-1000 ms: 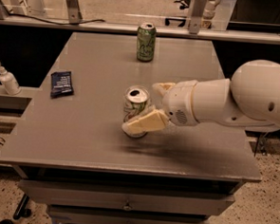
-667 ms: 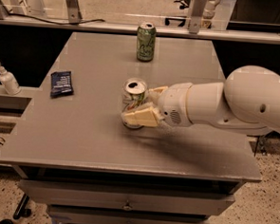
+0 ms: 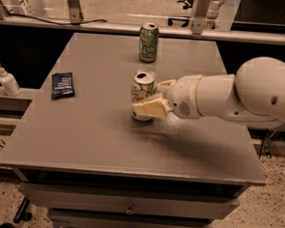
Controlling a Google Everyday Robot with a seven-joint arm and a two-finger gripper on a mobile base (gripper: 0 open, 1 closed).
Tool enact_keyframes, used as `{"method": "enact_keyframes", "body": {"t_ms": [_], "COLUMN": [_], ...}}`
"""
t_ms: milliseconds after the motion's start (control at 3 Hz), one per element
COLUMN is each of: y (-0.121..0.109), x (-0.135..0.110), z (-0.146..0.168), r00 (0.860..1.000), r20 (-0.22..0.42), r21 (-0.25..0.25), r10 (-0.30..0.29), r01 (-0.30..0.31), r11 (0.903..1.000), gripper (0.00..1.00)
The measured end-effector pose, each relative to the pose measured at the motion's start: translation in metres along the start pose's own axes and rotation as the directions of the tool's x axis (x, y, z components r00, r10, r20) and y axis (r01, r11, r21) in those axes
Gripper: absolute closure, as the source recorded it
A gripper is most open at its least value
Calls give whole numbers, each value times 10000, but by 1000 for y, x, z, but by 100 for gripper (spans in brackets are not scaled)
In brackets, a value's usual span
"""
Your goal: Knock 7up can over
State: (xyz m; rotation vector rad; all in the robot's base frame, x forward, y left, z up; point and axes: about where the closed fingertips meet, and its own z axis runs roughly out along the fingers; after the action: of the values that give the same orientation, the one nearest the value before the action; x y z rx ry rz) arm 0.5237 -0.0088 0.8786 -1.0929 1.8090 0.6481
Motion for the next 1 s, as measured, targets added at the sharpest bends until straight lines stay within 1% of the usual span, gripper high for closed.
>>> {"method": "enact_keyframes", "body": {"t_ms": [333,667,1000], "y": [-32,-59,-59], "x": [-14,-19,-9], "z": [-20,-38,-43], "r00": [9959,9634,8677], "r20": [-554,-1881,-3505], "r21": [362,304,-663], "r10": [-711,-1910,-3524], "r01": [732,2001,3524], "r11": [9967,9793,9335], "gripper": [100,100,100]}}
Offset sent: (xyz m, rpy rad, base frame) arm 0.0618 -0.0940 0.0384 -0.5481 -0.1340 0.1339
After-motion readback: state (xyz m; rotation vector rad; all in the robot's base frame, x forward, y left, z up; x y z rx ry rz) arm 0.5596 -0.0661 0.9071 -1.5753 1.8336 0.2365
